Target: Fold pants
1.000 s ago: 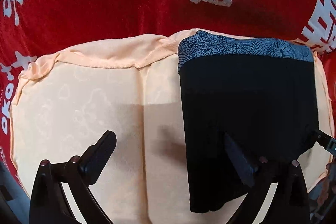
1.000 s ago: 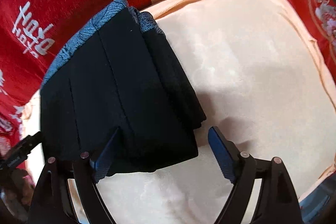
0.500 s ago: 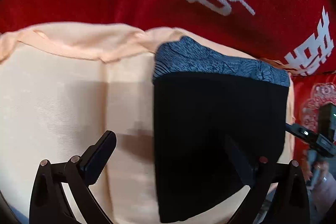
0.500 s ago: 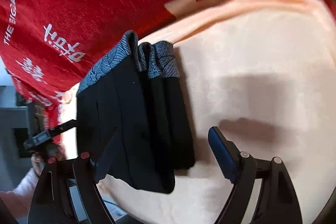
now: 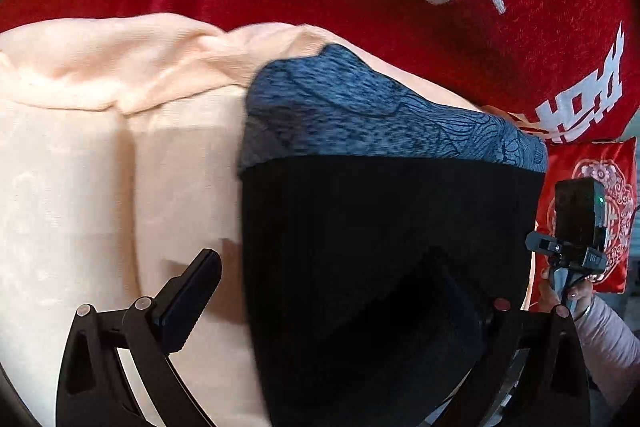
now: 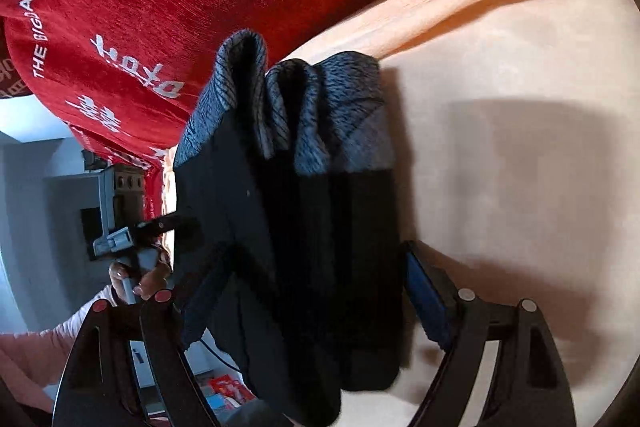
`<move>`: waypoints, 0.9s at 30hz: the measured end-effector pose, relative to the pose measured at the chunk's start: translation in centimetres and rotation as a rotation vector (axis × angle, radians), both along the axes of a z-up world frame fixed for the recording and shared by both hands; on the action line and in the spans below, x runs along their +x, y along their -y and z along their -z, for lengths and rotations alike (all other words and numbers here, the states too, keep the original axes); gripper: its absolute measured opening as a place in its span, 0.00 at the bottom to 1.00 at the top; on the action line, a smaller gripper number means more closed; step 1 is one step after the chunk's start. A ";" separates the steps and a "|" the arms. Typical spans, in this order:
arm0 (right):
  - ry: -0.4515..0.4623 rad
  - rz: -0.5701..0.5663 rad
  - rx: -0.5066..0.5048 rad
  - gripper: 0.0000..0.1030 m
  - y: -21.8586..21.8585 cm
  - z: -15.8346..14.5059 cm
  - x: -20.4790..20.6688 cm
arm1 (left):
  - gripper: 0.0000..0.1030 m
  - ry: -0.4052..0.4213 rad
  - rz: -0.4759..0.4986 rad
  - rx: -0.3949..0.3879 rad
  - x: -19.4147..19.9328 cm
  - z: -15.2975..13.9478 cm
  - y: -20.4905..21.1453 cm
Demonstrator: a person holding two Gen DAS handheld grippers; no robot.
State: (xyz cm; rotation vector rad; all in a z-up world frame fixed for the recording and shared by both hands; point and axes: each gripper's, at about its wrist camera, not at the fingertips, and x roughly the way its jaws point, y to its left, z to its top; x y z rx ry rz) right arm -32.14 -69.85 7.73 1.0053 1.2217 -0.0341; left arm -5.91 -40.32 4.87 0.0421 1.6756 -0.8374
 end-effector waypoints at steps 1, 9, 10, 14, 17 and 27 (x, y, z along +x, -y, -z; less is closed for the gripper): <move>0.001 0.002 -0.003 0.84 -0.1 0.1 0.2 | 0.99 -0.004 -0.001 0.002 -0.2 0.1 0.4; -0.042 0.056 -0.004 0.80 -0.2 0.1 0.8 | 1.00 -0.016 -0.094 0.068 -1.1 0.3 0.6; -0.054 0.060 -0.014 0.77 -0.3 0.0 0.9 | 0.96 0.013 -0.096 0.071 -1.3 -0.2 0.4; -0.057 0.089 -0.008 0.60 -0.5 -0.7 0.5 | 0.75 0.106 -0.080 0.045 -2.8 -2.5 1.0; -0.037 0.099 -0.008 0.48 -0.9 -1.7 0.3 | 0.66 0.127 -0.090 0.043 -3.1 -3.7 1.3; 0.039 0.144 0.032 0.44 -4.3 -5.9 -3.0 | 0.60 0.171 -0.062 0.012 -5.0 -8.5 -0.6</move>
